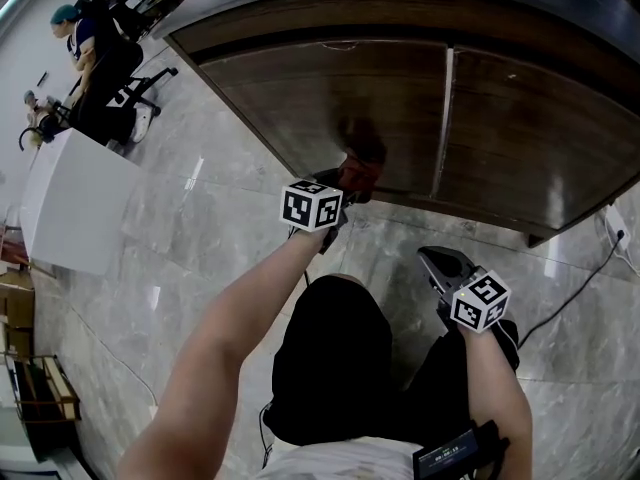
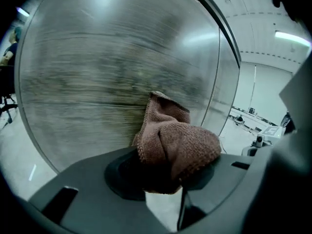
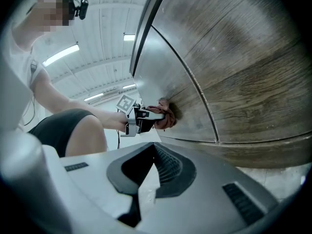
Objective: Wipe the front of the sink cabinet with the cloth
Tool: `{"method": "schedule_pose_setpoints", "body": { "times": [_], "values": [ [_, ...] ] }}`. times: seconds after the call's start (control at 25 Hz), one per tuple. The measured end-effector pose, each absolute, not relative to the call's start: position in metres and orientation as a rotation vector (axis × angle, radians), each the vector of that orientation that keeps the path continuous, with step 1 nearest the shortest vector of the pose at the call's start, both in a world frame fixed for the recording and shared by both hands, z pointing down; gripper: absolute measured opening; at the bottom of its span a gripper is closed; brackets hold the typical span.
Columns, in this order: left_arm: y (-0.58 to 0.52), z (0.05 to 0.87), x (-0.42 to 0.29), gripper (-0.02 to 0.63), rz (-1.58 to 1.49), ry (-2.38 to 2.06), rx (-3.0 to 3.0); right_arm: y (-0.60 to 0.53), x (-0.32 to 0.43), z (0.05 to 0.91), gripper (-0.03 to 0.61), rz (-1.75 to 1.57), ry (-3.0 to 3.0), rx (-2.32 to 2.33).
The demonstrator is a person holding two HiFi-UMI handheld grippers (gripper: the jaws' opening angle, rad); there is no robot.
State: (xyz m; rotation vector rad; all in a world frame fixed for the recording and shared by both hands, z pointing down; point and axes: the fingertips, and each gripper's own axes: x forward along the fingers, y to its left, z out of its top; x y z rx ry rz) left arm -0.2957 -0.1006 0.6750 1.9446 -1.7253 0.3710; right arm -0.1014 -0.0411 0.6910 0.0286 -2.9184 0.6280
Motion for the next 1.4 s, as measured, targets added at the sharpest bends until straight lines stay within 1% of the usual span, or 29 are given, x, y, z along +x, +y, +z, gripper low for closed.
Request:
{"method": "schedule_pose_setpoints", "body": {
  "times": [0.24,0.56,0.72,0.92,1.2,1.4],
  "values": [
    [-0.076,0.681,-0.358,0.140,0.410,-1.853,1.821,-0.042,-0.107,0.699,0.012,0.649,-2.900,0.003],
    [-0.023,0.696,-0.465,0.141,0.461,-2.054,1.519,-0.040,-0.112,0.705,0.012,0.661,-2.886,-0.023],
    [-0.017,0.702,-0.485,0.141,0.431,-2.086,1.460,-0.043,-0.115,0.706,0.012,0.665,-2.888,-0.025],
    [-0.034,0.713,-0.445,0.141,0.391,-1.985,1.575,-0.041,-0.114,0.707,0.012,0.659,-2.881,-0.016],
    [-0.071,0.720,-0.350,0.141,0.416,-1.775,1.820,-0.040,-0.106,0.701,0.012,0.649,-2.885,0.006],
    [-0.095,0.722,-0.295,0.141,0.399,-1.635,1.937,-0.044,-0.097,0.698,0.012,0.645,-2.889,0.042]
  ]
}}
